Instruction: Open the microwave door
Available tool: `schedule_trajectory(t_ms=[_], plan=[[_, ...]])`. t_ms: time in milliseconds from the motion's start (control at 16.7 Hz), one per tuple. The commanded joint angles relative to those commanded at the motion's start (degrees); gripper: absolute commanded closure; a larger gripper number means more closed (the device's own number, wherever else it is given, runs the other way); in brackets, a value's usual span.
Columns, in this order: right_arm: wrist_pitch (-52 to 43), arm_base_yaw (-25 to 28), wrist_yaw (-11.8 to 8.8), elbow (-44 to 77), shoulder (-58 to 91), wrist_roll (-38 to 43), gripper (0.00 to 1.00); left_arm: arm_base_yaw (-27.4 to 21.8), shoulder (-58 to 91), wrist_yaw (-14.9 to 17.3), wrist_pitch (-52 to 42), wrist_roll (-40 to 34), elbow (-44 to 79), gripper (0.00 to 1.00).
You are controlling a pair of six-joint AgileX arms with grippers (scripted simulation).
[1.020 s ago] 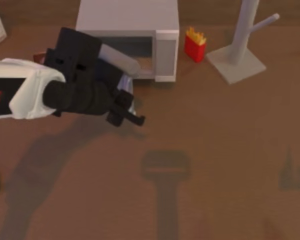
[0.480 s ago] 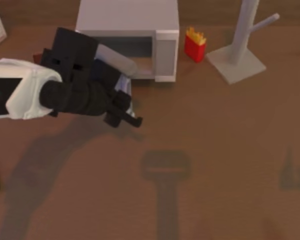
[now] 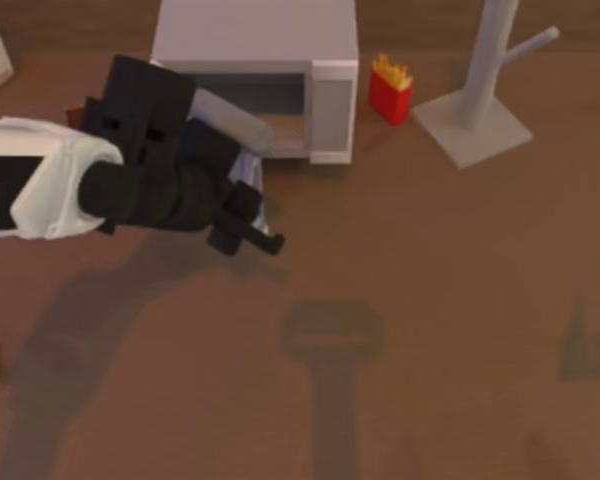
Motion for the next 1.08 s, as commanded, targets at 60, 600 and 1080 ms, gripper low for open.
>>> schedule_trajectory(t_ms=[60,600,1080], plan=[[0.0,0.0,0.0,0.0,0.0,0.0,0.0,0.0,0.0,0.0,0.0,0.0,0.0,1.0],[0.0,0.0,0.0,0.0,0.0,0.0,0.0,0.0,0.0,0.0,0.0,0.0,0.0,1.0],[0.0,0.0,0.0,0.0,0.0,0.0,0.0,1.71,-0.97,3.28,-0.85,4.0,-0.84,1.0]])
